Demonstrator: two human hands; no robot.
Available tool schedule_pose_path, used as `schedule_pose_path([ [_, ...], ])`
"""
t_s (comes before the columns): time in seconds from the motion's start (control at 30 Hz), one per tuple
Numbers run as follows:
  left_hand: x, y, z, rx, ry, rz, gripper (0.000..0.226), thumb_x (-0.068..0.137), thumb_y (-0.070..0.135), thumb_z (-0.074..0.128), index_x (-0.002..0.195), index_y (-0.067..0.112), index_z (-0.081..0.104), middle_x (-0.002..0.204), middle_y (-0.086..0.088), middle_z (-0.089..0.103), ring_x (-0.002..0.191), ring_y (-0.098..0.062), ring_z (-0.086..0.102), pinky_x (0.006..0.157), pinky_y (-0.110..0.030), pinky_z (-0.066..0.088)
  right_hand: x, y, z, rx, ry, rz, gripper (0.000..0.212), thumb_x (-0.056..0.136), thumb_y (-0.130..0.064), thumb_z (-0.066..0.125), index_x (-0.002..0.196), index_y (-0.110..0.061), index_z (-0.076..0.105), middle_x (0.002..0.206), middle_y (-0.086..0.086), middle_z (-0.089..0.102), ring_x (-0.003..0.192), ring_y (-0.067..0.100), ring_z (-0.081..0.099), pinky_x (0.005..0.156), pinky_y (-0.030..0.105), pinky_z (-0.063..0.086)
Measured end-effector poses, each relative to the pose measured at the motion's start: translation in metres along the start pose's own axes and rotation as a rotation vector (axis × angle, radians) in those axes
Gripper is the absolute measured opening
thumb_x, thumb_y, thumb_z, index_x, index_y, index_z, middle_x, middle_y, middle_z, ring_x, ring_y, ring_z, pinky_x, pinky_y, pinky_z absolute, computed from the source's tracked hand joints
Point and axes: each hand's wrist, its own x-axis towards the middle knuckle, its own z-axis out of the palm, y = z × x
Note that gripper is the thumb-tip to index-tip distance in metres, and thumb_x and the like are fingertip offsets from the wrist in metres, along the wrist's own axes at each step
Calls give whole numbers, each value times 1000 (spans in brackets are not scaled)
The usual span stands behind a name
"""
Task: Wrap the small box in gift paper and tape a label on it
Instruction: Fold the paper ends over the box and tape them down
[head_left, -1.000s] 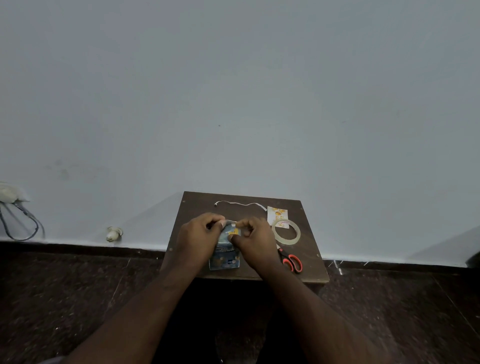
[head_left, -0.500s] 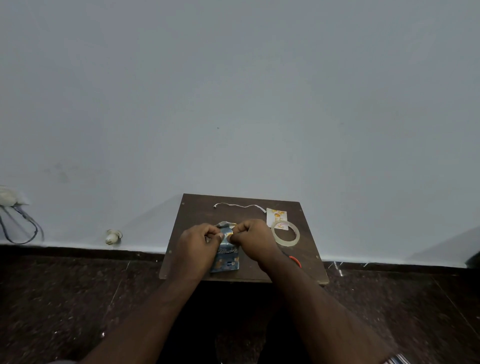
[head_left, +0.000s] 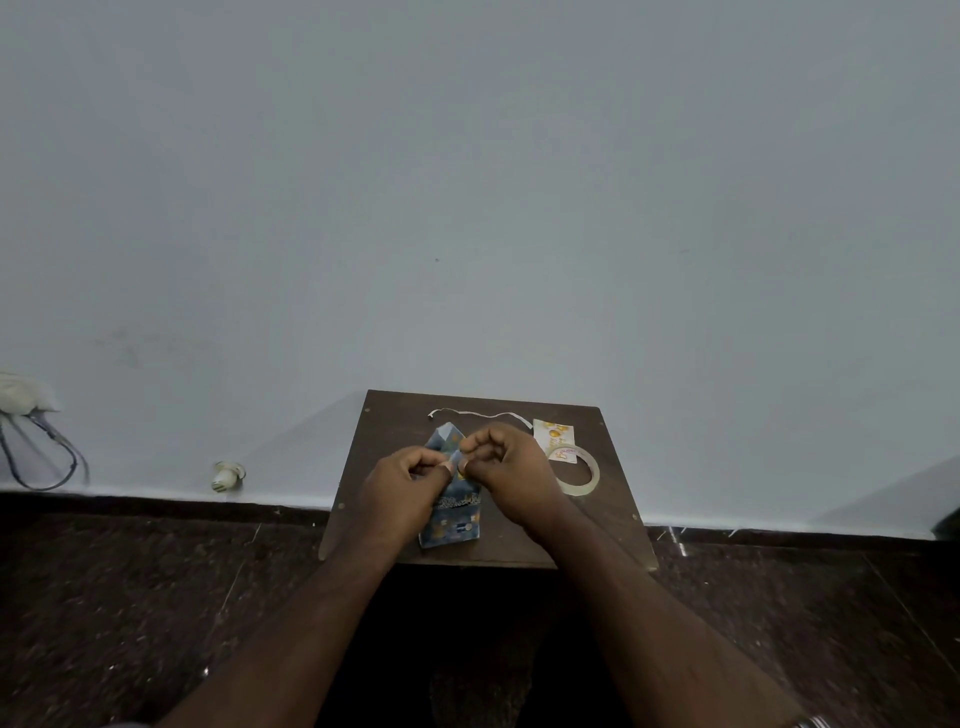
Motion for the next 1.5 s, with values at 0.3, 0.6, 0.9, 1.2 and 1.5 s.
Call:
schedule_pose_path([
  [0.3, 0, 0, -2, 44, -15, 100, 7, 90, 27, 72, 86, 25, 77, 87, 12, 71, 81, -2, 64, 69, -26, 49, -1, -4, -2, -240, -66, -99, 16, 85, -20, 77, 100, -22, 77, 77, -9, 70, 76, 8, 67, 78, 35, 59],
  [0.6, -5, 5, -6, 128, -20, 174, 5, 89, 29, 73, 88, 29, 78, 82, 21, 66, 79, 13, 58, 62, -9, 39, 1, -14, 0, -522, -86, -208, 9, 90, -12, 65, 93, -15, 72, 87, -3, 64, 82, 11, 55, 64, 20, 35],
  [0.9, -7, 8, -5, 133, -9, 227, 9, 88, 31, 75, 94, 26, 80, 84, 20, 65, 81, 17, 56, 64, -5, 38, 0, -11, 0, -562, -122, -203, 10, 89, -9, 59, 84, -13, 66, 91, 3, 57, 91, 19, 52, 72, 31, 37],
  [1.2, 0, -3, 0, 123, 54, 129, 6, 86, 27, 75, 90, 24, 72, 96, 8, 62, 90, -7, 59, 69, -14, 39, -1, -2, -2, -314, -65, -75, 17, 87, -14, 72, 94, -27, 66, 81, -3, 68, 72, 8, 60, 68, 21, 50],
  [1.5, 7, -9, -2, 176, -87, 107, 33, 85, 21, 77, 116, 28, 66, 112, 12, 68, 95, -7, 61, 72, -17, 41, -2, -3, 2, -300, 29, -18, 21, 80, -9, 66, 90, -25, 57, 68, -9, 61, 65, 3, 55, 57, 19, 37],
])
